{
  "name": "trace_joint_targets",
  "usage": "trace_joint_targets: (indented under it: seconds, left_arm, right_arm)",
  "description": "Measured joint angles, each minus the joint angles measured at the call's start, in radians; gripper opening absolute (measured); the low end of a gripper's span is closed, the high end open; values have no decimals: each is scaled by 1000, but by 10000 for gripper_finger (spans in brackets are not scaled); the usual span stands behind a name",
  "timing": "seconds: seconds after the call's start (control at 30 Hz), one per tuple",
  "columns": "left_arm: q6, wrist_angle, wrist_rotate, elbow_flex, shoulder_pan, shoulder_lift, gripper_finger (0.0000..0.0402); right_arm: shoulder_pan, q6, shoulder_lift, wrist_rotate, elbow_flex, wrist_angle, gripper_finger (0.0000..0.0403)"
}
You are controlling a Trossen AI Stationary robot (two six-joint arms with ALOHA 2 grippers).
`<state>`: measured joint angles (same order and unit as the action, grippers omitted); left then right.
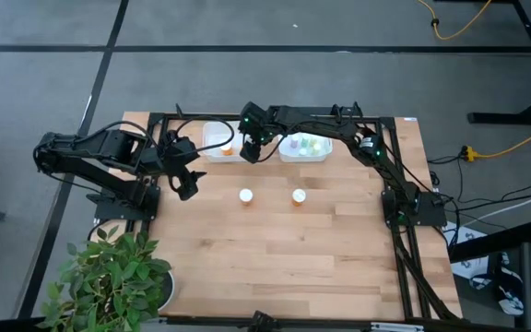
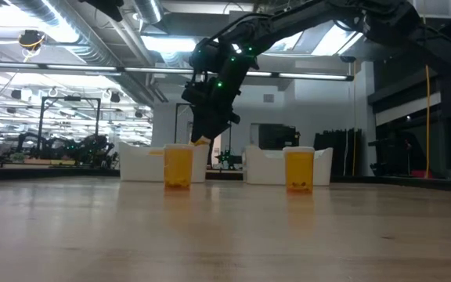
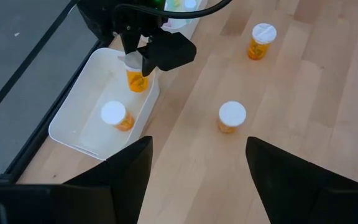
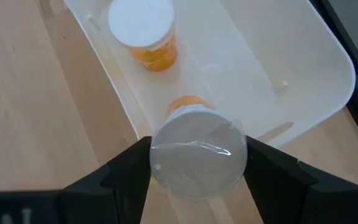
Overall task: Pick and place medicine bottles into bin by pill shape (circle, oval)
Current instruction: Put the orange pill bottle into the left white bin
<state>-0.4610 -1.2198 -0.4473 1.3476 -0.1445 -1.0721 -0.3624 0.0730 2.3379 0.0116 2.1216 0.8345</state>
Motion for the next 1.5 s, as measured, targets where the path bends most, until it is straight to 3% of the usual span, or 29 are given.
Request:
trace_joint_targets:
  seconds: [0.73, 1.0, 1.13, 1.2, 1.3, 1.5]
  left_arm:
    - [0, 0, 0, 0, 0, 0, 252]
    - [0, -4, 0, 0, 0, 0, 252]
    - [0, -4, 0, 0, 0, 0, 252]
    - [0, -3, -4, 0, 0, 0, 252]
    - [0, -1, -14, 0, 0, 1, 252]
    - [1, 21, -24, 0, 6, -1, 252]
  right_arm:
    - [1, -1, 0, 16, 8, -15, 228]
    - [1, 32, 0, 16, 152, -18, 224]
    - [1, 51, -3, 11, 237, -113, 224]
    - [-5, 55, -16, -3, 232, -203, 224]
    - [-14, 113, -43, -90, 232, -173, 224]
    - [-22, 240, -201, -308, 234, 173, 224]
